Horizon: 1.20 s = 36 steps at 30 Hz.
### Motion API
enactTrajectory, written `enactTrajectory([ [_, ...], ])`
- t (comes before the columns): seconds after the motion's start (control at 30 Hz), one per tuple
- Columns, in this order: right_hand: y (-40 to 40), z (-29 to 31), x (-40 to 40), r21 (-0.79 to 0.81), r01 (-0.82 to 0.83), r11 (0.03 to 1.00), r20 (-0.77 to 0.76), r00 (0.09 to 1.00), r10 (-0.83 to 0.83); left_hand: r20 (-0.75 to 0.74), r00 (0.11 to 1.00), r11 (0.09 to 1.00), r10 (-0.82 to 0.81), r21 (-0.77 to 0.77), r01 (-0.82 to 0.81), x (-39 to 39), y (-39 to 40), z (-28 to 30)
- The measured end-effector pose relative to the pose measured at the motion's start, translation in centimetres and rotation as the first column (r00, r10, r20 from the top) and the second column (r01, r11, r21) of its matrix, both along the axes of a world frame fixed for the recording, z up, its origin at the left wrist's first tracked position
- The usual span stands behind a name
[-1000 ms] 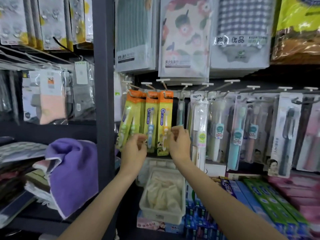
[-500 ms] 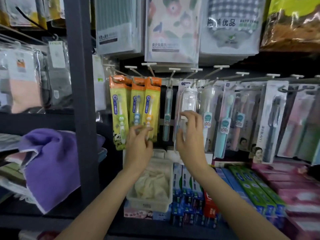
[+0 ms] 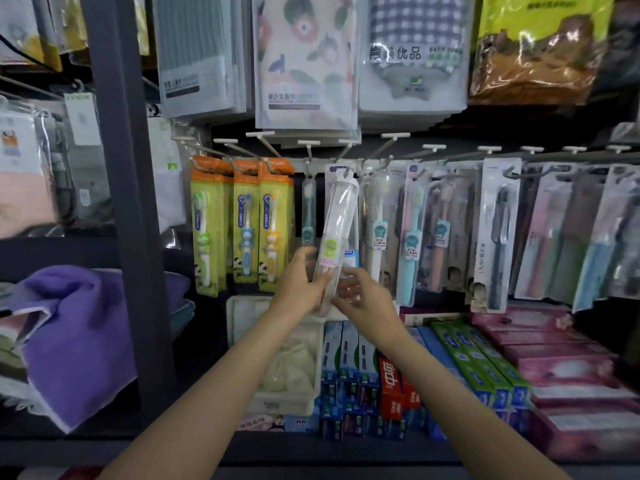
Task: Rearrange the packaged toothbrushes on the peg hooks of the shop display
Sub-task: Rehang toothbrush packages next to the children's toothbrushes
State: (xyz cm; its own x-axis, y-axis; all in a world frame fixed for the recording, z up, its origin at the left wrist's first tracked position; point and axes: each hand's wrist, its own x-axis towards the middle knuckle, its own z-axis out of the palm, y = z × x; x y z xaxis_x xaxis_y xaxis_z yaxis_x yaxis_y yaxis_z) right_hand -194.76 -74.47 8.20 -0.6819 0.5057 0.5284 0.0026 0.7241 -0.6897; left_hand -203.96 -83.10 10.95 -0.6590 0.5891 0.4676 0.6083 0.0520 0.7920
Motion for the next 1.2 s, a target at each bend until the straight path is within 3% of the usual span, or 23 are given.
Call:
enactTrajectory([
  [0.07, 1.0, 0.3, 1.4, 0.085, 0.202, 0.976, -0.164, 0.969, -0.186, 0.034, 0.999, 1.0, 0.013, 0.02, -0.014, 0.5, 0.5, 0.0],
  [0.13, 2.4, 1.2, 2.8, 0.076, 0.419, 0.905, -0.334, 0.866, -0.372, 0.062, 0.998, 1.0, 0.015, 0.022, -0.017, 1.1, 1.0, 0.0],
  [0.2, 4.4, 2.1, 3.5, -0.002, 0.503, 0.864, -0.328, 0.816, -0.476, 0.07, 0.997, 0.999, 0.012, 0.029, -0.014, 1.6, 1.8, -0.3],
  [0.3, 6.4, 2.8, 3.4, -0.124, 0.419, 0.9, -0.169, 0.884, -0.435, 0.06, 0.997, 0.998, 0.044, 0.041, -0.046, 2.0, 2.4, -0.9],
  [0.47, 7.1, 1.8, 4.7, -0.259, 0.209, 0.943, -0.314, 0.905, -0.286, -0.014, 0.996, 0.996, 0.091, 0.011, -0.091, 1.8, 2.4, -0.7],
  [0.53, 7.5, 1.7, 5.6, -0.222, 0.186, 0.957, -0.343, 0.904, -0.256, -0.038, 0.994, 0.994, 0.107, -0.013, -0.108, 1.8, 2.2, -0.5],
  [0.7, 9.1, 3.5, 8.0, -0.032, 0.316, 0.948, -0.268, 0.911, -0.313, -0.058, 0.987, 0.989, 0.147, 0.001, -0.148, 3.3, 2.7, -0.4],
  [0.87, 10.0, 5.9, 10.6, 0.149, 0.392, 0.908, -0.157, 0.916, -0.369, -0.038, 0.985, 0.986, 0.166, -0.017, -0.167, 3.7, 2.8, -0.4],
  [0.97, 9.8, 7.1, 11.6, 0.25, 0.469, 0.847, -0.192, 0.881, -0.432, -0.036, 0.986, 0.986, 0.161, -0.032, -0.163, 3.4, 2.6, -0.4],
  [1.07, 9.7, 7.6, 12.0, 0.268, 0.495, 0.827, -0.206, 0.868, -0.452, -0.036, 0.987, 0.987, 0.159, -0.033, -0.16, 3.1, 2.6, -0.4],
  [1.2, 9.2, 6.1, 12.5, 0.226, 0.365, 0.903, -0.223, 0.922, -0.317, -0.041, 0.988, 0.988, 0.152, -0.034, -0.153, 3.1, 2.6, -0.4],
])
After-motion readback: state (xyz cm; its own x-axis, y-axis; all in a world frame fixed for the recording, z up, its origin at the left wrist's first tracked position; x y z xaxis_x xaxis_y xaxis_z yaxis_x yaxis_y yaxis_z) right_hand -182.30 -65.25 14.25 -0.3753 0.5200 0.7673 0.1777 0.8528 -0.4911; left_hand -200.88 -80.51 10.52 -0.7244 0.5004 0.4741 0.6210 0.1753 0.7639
